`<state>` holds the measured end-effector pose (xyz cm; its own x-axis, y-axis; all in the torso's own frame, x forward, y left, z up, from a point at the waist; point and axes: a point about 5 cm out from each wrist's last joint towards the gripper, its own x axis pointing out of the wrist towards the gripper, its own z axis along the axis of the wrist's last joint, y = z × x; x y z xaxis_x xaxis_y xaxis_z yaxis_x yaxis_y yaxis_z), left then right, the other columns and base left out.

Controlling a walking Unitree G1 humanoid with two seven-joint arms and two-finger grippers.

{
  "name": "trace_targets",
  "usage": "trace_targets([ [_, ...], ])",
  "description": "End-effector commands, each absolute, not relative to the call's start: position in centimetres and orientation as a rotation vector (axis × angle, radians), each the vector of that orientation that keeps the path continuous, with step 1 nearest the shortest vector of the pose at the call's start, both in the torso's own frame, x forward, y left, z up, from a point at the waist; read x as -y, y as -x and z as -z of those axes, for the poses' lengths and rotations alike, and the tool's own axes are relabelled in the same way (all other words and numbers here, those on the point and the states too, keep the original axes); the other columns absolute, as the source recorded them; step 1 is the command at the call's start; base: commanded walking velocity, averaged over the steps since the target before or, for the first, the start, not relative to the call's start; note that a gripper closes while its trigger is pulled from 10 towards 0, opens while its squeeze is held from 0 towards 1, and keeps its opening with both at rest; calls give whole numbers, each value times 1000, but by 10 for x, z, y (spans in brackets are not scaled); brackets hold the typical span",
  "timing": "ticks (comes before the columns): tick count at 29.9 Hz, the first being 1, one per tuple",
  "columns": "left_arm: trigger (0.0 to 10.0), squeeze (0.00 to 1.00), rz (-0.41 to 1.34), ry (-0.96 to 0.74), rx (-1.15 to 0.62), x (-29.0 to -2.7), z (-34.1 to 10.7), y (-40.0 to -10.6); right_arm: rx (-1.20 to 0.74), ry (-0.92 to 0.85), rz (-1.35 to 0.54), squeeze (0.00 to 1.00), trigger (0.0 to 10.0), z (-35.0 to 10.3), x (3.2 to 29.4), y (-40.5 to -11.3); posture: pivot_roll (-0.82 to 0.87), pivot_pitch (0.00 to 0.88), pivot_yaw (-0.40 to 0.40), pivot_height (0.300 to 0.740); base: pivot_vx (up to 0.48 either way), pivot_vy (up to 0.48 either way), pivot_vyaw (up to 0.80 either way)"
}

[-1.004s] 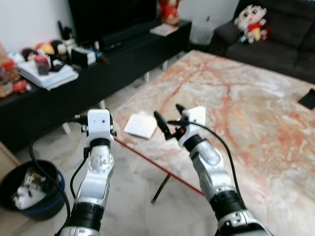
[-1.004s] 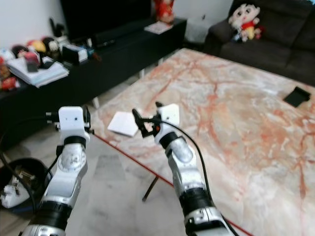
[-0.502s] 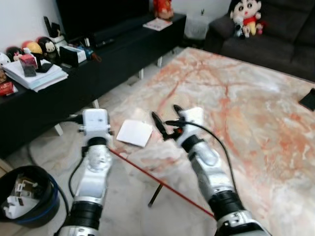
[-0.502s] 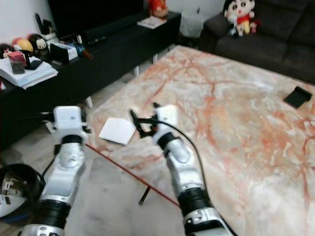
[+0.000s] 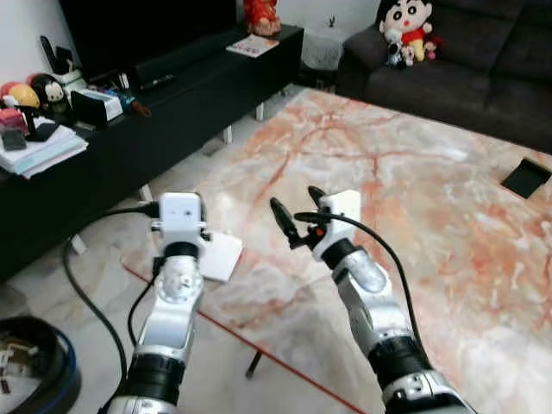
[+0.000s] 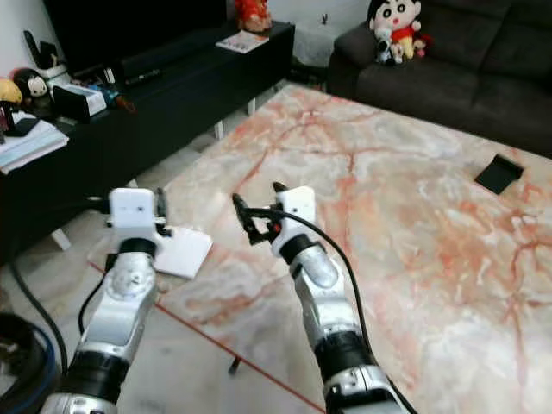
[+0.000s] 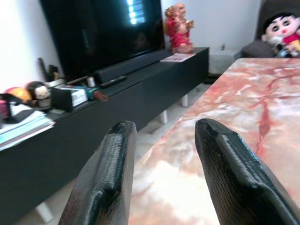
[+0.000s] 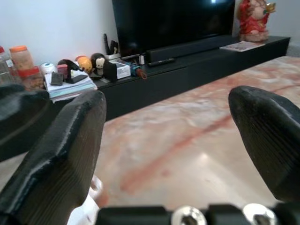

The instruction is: Picking trash to rubbish bin

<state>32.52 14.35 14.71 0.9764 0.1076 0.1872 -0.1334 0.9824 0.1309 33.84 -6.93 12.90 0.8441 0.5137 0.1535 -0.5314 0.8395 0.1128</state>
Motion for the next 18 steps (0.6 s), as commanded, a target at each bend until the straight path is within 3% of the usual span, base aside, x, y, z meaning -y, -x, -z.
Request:
trace_targets([
  [1, 10000, 0, -127, -130, 156, -148, -143, -324, 139, -151, -585, 0, 10000, -136, 60, -339, 55, 54, -65, 740, 337, 0, 0],
  [7, 10000, 0, -54, -74, 121, -142, -135, -318, 132, -146, -592, 0, 10000, -134, 59, -338, 56, 48, -62, 740, 101, 0, 0],
  [9, 10000, 0, 48, -38, 76, -134, -124, -309, 130, -145, -597, 0, 10000, -133, 58, -337, 54, 44, -59, 740, 0, 0, 0],
  [18, 10000, 0, 71, -10, 58, -136, -118, -299, 123, -144, -607, 0, 10000, -131, 56, -335, 60, 39, -58, 740, 0, 0, 0],
])
